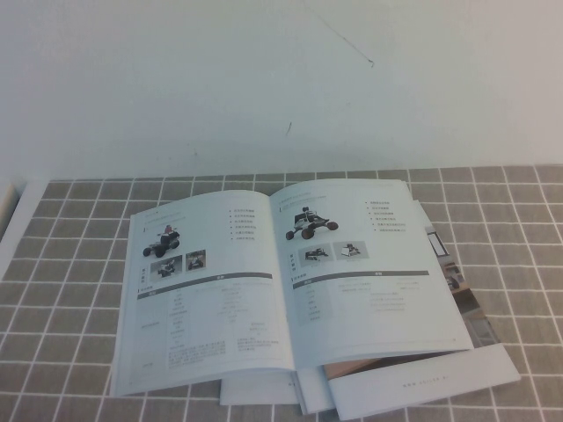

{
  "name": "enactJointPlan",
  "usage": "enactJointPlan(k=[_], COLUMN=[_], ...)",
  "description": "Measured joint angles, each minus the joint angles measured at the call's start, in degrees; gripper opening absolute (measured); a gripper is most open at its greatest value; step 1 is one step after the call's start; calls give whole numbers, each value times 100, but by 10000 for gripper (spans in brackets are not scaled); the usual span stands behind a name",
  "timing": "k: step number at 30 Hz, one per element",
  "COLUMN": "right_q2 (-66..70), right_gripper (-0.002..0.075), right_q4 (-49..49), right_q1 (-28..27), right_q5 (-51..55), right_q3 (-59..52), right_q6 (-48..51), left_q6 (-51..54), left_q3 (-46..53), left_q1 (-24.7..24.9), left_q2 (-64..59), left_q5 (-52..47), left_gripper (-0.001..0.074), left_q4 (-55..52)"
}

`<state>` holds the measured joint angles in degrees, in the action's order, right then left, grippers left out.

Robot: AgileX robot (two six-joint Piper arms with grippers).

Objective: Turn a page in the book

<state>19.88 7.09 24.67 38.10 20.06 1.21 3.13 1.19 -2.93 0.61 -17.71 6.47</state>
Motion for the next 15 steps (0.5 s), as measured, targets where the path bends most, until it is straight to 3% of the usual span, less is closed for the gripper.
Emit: enactJointPlan(k=[10, 15], right_q2=[0, 0], right_gripper=[0, 0], right_q4=[0, 0], right_q1=[0, 0], right_q5=[0, 0], right_q3=[0, 0], right_q6=[0, 0], left_q6=[-477, -601], left_q3=[-9, -21], left_q1=[17, 480], left_q2=[13, 13], left_q5=[-45, -57], left_gripper=[-4, -4], left_q4=[-174, -364])
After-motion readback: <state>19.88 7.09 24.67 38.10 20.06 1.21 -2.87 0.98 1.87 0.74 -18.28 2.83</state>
